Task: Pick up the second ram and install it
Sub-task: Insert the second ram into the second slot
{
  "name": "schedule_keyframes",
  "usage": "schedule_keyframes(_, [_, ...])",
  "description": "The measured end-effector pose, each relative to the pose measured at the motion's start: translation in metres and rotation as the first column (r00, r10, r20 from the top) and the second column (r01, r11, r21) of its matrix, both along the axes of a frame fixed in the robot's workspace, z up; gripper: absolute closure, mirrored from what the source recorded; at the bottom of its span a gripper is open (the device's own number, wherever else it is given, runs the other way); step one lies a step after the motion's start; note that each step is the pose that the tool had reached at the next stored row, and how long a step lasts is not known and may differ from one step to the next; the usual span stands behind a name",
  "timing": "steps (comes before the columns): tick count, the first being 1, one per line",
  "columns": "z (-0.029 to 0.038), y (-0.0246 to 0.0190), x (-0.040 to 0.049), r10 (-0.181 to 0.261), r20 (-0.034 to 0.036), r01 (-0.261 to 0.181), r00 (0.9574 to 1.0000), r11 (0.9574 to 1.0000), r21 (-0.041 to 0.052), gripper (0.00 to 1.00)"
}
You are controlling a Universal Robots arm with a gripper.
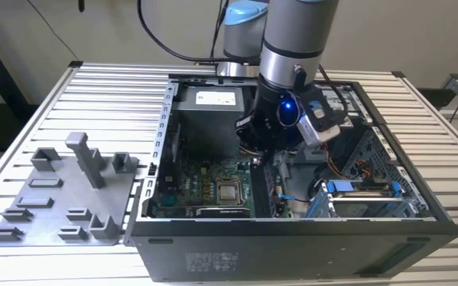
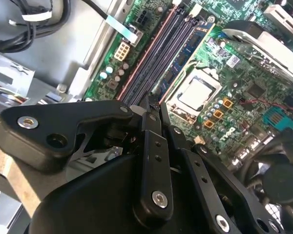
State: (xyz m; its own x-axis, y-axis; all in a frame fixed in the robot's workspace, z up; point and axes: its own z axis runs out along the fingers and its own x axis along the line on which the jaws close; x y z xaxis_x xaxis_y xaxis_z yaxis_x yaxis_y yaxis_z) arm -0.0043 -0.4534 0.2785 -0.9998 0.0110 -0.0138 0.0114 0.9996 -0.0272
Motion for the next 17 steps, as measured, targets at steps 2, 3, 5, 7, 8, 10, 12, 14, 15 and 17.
schedule_keyframes(2, [-0.0037,0.0000,-0.0016,0.000,0.0000,0.000,1.0000,1.0000,0.0000,0.86])
schedule_keyframes(3, [-0.0054,0.0000,-0.0022,0.000,0.0000,0.000,1.0000,1.0000,-0.0001,0.86])
schedule_keyframes(5, [-0.0092,0.0000,-0.0032,0.000,0.0000,0.000,1.0000,1.0000,0.0000,0.86])
schedule_keyframes(7, [-0.0126,0.0000,-0.0042,0.000,-0.0001,0.000,1.0000,1.0000,-0.0001,0.86])
schedule_keyframes(8, [-0.0142,0.0000,-0.0050,0.000,-0.0004,0.000,1.0000,1.0000,-0.0001,0.86])
schedule_keyframes(10, [-0.0177,0.0000,-0.0074,0.000,-0.0008,0.000,1.0000,1.0000,0.0000,0.86])
schedule_keyframes(12, [-0.0212,0.0000,-0.0094,0.000,-0.0009,0.000,1.0000,1.0000,-0.0001,0.86])
schedule_keyframes(14, [-0.0249,0.0000,-0.0108,0.000,-0.0009,0.000,1.0000,1.0000,-0.0001,0.86])
schedule_keyframes(15, [-0.0268,0.0000,-0.0114,0.000,-0.0009,0.000,1.0000,1.0000,0.0000,0.86])
schedule_keyframes(17, [-0.0301,0.0000,-0.0125,0.000,-0.0010,0.000,1.0000,1.0000,0.0001,0.86])
